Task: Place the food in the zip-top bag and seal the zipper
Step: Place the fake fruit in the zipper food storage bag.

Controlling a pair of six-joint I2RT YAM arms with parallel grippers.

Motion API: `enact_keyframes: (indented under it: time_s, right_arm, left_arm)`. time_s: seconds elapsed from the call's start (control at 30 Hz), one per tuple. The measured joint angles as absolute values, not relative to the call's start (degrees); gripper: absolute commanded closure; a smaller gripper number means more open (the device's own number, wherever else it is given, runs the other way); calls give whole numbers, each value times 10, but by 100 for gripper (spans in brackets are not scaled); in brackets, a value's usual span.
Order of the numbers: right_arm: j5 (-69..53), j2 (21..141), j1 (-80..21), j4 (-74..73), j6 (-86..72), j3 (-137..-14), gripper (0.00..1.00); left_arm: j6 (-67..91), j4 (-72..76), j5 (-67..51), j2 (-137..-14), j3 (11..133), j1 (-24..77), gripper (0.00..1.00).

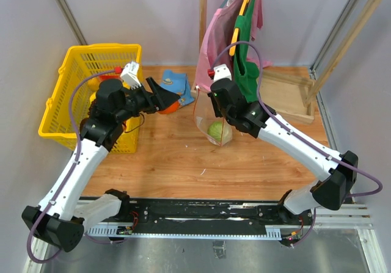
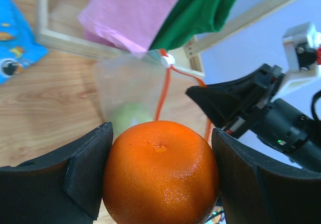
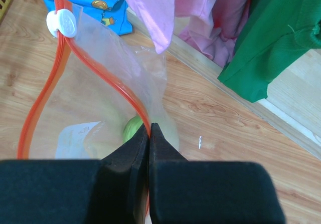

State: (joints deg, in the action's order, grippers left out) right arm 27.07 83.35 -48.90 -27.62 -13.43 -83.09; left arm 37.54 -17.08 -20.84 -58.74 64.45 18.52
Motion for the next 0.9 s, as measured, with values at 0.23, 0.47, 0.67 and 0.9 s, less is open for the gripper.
enact_keyframes:
  time_s: [0.23,0.47,0.67,0.9]
  right_arm:
    - [239,834,-489,-279,-161,-831,99]
    - [206,832,-489,-277,-190,-831,99]
    - [185,828,-489,-270,-212,-825,99]
    - [165,821,-489,-268,-229,-820,99]
  left_arm:
    - [415,-66,-167,-587,598,286,67]
    - [424,21,-101,-588,547,347,66]
    - [425,90,-49,-598,488,371,65]
    - [428,129,4,-615,470,394,63]
